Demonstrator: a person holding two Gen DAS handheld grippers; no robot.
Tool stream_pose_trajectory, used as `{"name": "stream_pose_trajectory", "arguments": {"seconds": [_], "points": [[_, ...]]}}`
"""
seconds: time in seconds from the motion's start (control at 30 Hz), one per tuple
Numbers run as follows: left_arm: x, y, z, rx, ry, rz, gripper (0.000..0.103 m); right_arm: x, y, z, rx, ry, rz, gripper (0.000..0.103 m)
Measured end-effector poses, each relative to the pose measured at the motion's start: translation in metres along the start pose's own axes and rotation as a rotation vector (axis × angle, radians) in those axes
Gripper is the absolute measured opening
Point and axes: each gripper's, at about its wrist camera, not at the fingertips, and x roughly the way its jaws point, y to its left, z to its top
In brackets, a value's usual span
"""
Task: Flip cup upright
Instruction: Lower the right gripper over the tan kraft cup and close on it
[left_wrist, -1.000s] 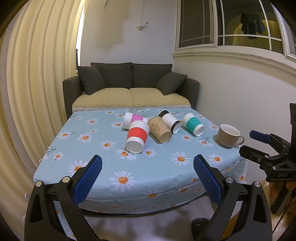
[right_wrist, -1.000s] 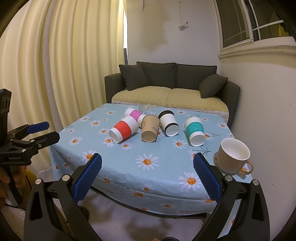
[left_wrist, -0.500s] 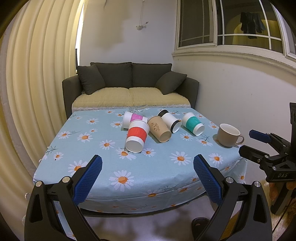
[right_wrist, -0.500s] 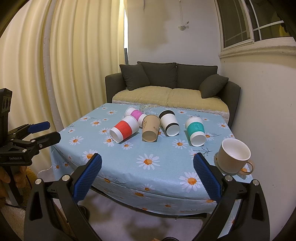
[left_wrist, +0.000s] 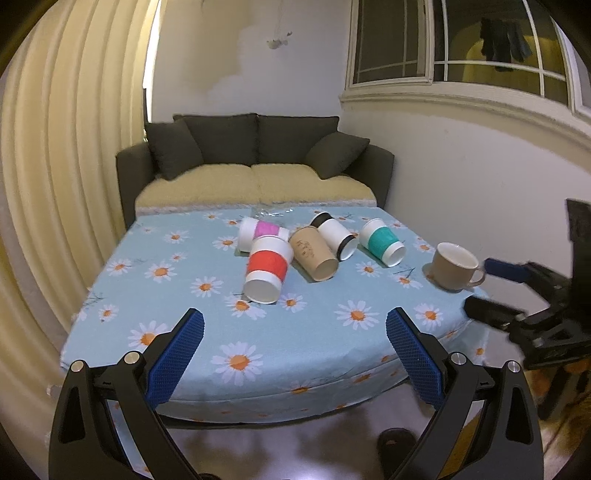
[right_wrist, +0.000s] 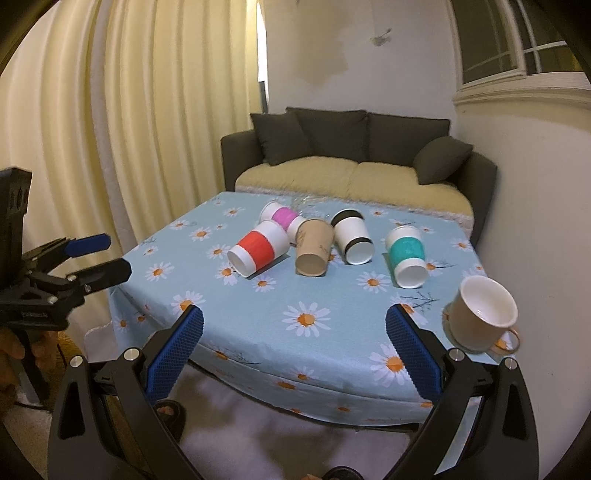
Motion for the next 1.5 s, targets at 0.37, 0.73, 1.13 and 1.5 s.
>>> {"name": "stream_pose_trajectory", "arguments": {"seconds": [0.37, 0.73, 1.13, 1.5], "points": [[0.051, 0.024, 0.044, -0.027, 0.114, -0.006, 0.096, 0.101, -0.022, 0.066, -0.043, 0.227, 0.080, 0.098], [0.109, 0.050, 0.057, -0.064, 0.185, 0.009, 0.096, 0.222, -0.044, 0.101, 0.104, 0.475, 0.213, 0.082], [0.156, 0.089, 0.026, -0.189, 0.257, -0.001, 0.096, 0.302, -0.055, 0.105, 0.156, 0.706, 0.146, 0.075], [0.147, 0.090, 0.030, -0.139, 0.223, 0.013, 0.096, 0.312, -0.053, 0.099, 0.172, 0.774, 0.088, 0.060]]}}
